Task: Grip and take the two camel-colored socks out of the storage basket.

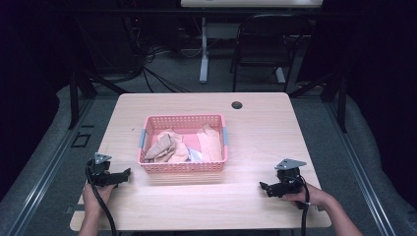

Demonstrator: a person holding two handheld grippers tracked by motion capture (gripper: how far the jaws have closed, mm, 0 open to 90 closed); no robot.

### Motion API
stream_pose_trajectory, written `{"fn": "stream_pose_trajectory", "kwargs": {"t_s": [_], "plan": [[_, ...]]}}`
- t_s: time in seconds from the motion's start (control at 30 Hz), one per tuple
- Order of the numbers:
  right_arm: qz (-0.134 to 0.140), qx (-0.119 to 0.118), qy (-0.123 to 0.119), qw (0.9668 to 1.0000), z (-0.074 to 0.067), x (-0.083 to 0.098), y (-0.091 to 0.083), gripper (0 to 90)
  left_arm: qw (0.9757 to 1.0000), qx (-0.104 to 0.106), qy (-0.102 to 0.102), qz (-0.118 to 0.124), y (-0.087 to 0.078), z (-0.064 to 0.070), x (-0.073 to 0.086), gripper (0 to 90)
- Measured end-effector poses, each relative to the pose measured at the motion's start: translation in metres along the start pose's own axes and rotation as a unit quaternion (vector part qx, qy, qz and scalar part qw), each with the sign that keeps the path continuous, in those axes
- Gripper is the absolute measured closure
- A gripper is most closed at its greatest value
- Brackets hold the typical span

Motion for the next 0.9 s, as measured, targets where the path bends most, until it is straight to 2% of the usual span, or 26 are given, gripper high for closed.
{"fn": "stream_pose_trajectory", "kwargs": {"t_s": [0.73,0.77,0.83,0.9], "plan": [[-0.003,-0.004,-0.004,1.0,0.0001,-0.0006,0.0003,0.0,1.0,-0.004,-0.001,-0.005,-0.0019,0.001,0.0008,0.0],[-0.003,-0.004,-0.004,1.0,0.0001,-0.0005,0.0002,0.0,0.9999,-0.004,-0.001,-0.01,-0.0025,0.0009,0.0005,0.0],[-0.002,-0.004,-0.004,1.0,-0.0001,-0.0006,0.0002,0.0,0.9994,-0.002,0.002,-0.035,-0.0048,0.0003,-0.0018,0.0],[-0.003,-0.005,-0.004,1.0,-0.0003,-0.0009,0.0004,0.0,0.9979,0.01,0.01,-0.063,-0.0083,-0.0018,-0.0039,0.2]]}}
Point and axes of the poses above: each handheld gripper's, and its own axes: y roughly forward along the jaws, x roughly out of its underside, z roughly to its right, the point moved 2 cm from there along y, roughly forward along the jaws, and after that the axes turned 1 degree about -z, right-handed, at the moved point
